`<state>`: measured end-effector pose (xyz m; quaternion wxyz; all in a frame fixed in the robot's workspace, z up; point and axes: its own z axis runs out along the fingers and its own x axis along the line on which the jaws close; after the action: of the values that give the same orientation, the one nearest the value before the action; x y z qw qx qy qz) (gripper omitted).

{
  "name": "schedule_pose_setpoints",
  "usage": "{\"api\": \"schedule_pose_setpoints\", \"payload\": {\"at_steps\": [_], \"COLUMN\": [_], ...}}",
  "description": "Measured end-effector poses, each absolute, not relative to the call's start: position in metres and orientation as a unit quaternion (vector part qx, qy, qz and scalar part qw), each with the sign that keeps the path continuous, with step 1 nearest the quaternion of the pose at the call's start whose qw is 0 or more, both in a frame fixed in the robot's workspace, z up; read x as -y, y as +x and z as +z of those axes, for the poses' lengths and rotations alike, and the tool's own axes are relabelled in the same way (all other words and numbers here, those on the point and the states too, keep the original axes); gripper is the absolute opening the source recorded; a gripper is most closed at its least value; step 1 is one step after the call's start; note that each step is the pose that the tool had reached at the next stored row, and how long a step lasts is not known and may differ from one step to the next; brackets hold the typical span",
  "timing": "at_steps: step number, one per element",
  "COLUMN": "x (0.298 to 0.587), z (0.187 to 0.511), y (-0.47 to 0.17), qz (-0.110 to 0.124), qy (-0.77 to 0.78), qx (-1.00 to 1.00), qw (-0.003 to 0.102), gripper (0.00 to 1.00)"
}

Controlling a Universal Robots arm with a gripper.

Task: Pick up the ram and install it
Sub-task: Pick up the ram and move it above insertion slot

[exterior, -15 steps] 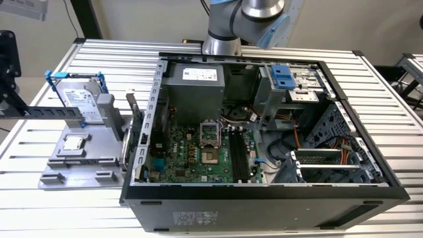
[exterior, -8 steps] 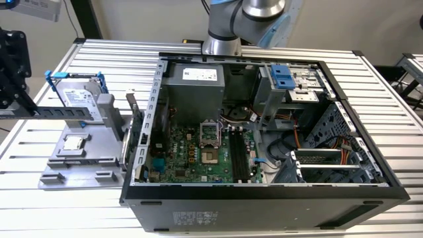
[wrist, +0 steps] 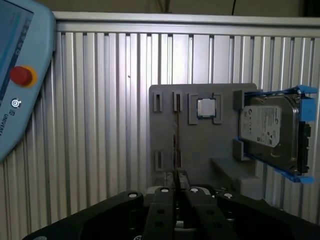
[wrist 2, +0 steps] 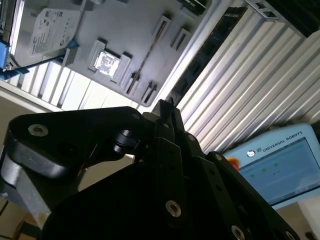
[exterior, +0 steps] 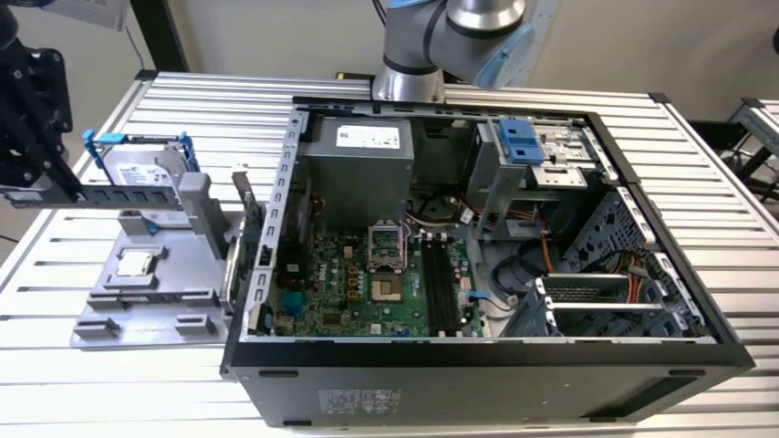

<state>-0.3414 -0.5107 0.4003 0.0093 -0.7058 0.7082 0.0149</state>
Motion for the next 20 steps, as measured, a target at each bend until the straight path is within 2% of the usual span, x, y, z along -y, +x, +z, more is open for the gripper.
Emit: {"api": "schedule_pose_setpoints", "payload": {"at_steps": [8,16,20], "x": [0.494,0.494,0.494], "z": [0.400,0.400,0.400], "y": [-0.336,-0.314,-0.302], "qz": [0.015,0.015,0.020], "qy": [-0.706,-0.706,-0.706], "qx": [-0.708,-0.708,-0.708], "qw": [0.009,0.009,0.004], "gripper": [0.00,0.00,0.00]}}
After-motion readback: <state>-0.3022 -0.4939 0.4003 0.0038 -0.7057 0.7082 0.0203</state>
